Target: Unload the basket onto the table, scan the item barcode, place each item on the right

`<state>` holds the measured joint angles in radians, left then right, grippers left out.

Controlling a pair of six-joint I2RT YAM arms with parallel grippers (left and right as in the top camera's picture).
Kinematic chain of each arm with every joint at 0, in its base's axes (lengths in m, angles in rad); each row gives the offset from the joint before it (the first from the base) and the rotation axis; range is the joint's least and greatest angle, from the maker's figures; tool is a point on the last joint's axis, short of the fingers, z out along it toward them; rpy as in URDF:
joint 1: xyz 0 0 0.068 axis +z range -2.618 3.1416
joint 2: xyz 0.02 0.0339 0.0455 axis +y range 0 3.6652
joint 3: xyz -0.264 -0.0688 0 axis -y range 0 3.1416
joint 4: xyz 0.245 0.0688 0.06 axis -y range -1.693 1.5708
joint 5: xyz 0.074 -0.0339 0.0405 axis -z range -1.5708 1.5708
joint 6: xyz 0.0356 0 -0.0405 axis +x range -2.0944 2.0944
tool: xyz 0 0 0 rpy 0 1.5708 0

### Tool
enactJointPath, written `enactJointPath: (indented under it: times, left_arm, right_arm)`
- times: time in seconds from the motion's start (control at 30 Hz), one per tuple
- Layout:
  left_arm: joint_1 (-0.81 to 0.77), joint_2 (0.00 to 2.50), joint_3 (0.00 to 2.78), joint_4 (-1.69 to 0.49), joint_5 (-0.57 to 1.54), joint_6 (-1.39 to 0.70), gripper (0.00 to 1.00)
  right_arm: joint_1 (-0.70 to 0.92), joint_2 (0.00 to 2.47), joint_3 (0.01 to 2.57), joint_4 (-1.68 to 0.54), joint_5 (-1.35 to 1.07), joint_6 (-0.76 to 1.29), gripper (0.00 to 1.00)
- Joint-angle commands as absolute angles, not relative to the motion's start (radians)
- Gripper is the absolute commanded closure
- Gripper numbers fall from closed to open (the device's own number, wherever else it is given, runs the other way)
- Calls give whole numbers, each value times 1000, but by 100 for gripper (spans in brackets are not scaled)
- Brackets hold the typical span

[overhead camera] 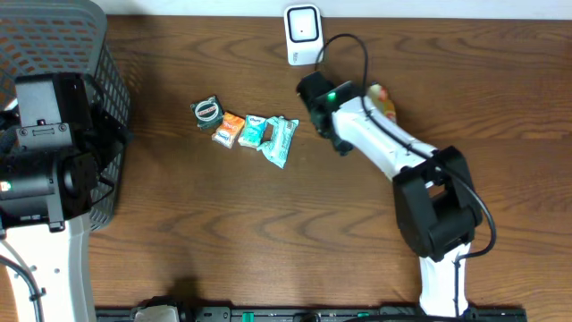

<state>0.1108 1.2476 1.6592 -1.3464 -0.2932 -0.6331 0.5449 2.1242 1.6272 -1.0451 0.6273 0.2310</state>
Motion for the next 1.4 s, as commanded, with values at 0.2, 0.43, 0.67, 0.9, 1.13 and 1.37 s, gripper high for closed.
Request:
enactJointPath:
  times: [0.2,0.43,0.67,0.9,1.13,1.37]
  left_arm:
    - [116,1248,1654,-1350,-303,-649,2]
    - [116,1248,1654,-1350,-303,-649,2]
    - [116,1248,1654,-1350,-303,-649,2]
    - [116,1248,1654,-1350,-303,-649,3]
    - [116,1248,1654,-1350,-303,-649,2]
    - [116,1248,1654,-1350,-303,-649,2]
  right_arm:
    - [629,2094,1868,-1142,322,240,39]
    - [490,2095,1986,-1261,328,245,25]
    - [321,2110,1823,-1149,117,227,14]
    - [294,2113,1573,-937,68,227,29]
    - [305,2113,1509,-871,15,231,53]
    - [305,2113,1509,-864,-14,231,99]
